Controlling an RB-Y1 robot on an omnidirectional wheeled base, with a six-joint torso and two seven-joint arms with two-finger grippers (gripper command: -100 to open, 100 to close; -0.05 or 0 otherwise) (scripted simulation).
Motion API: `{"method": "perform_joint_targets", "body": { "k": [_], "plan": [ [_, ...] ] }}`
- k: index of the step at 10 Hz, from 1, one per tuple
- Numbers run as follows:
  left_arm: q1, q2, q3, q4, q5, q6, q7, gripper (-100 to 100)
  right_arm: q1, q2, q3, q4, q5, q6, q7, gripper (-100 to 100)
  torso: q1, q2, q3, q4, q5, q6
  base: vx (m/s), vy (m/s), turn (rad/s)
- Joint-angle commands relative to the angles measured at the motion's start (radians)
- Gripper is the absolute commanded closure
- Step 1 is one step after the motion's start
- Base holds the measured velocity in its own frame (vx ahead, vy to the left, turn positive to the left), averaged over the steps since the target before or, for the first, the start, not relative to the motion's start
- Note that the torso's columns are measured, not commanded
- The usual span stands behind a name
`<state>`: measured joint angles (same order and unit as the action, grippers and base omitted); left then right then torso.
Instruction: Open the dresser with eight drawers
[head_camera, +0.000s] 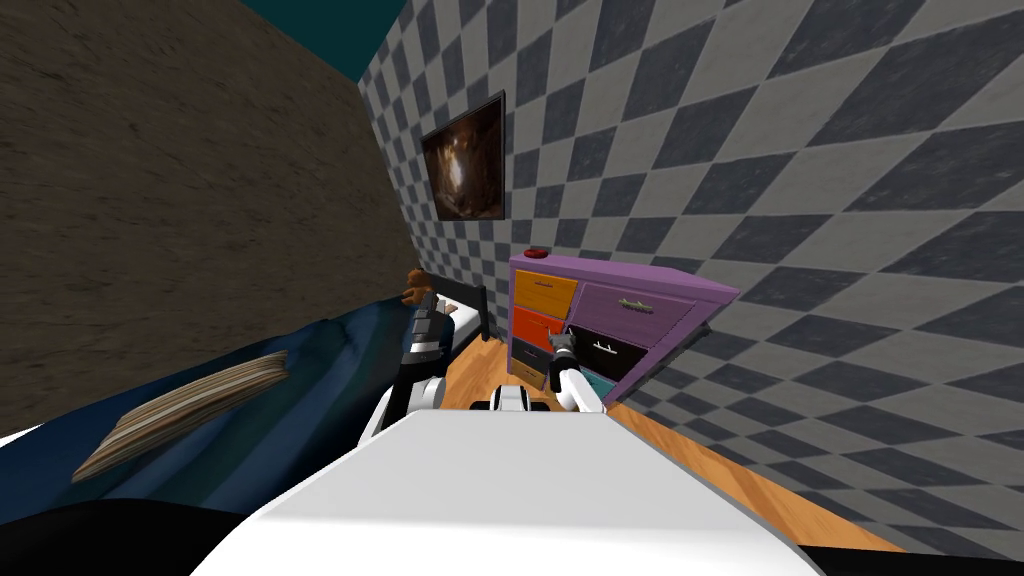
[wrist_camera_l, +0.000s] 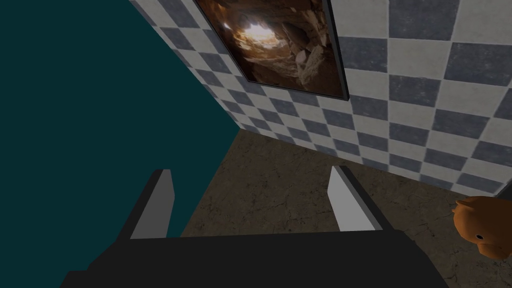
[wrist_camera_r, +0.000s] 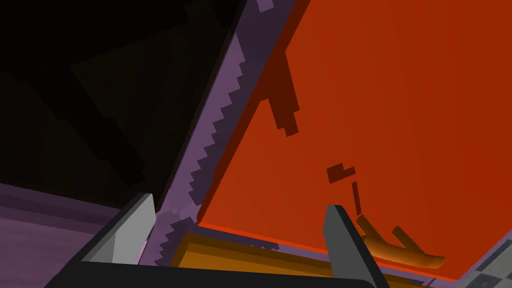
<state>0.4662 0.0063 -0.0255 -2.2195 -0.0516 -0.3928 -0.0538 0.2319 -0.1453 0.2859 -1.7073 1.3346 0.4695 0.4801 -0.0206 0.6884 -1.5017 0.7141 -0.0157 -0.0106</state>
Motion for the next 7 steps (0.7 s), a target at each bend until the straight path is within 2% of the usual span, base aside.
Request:
{"method": "perform_joint_targets", "body": {
  "k": [1,3,4,7],
  "plan": [
    [0.0,0.0,0.0,0.0,0.0,0.0,0.0,0,-0.011,-0.001,0.021,0.051,0.062,0.055,0.042,-100,0.003,0.001,0.001,0.001,0.001,-0.002,-0.008,0.018,0.022],
    [0.0,0.0,0.0,0.0,0.0,0.0,0.0,0,-0.038,0.002,0.044,0.098,0.143,0.119,0.084,-100,0.005,0.005,0.002,0.003,0.002,-0.002,-0.021,0.013,0.034],
    [0.0,0.0,0.0,0.0,0.0,0.0,0.0,0,-0.038,0.002,0.044,0.098,0.152,0.119,0.084,-100,0.008,0.007,0.004,0.004,0.003,-0.003,-0.011,0.014,0.026],
    [0.0,0.0,0.0,0.0,0.0,0.0,0.0,0,-0.075,0.008,0.076,0.158,0.265,0.2,0.139,-100,0.016,0.014,0.007,0.008,0.006,-0.006,-0.028,0.013,0.052]
  ]
}}
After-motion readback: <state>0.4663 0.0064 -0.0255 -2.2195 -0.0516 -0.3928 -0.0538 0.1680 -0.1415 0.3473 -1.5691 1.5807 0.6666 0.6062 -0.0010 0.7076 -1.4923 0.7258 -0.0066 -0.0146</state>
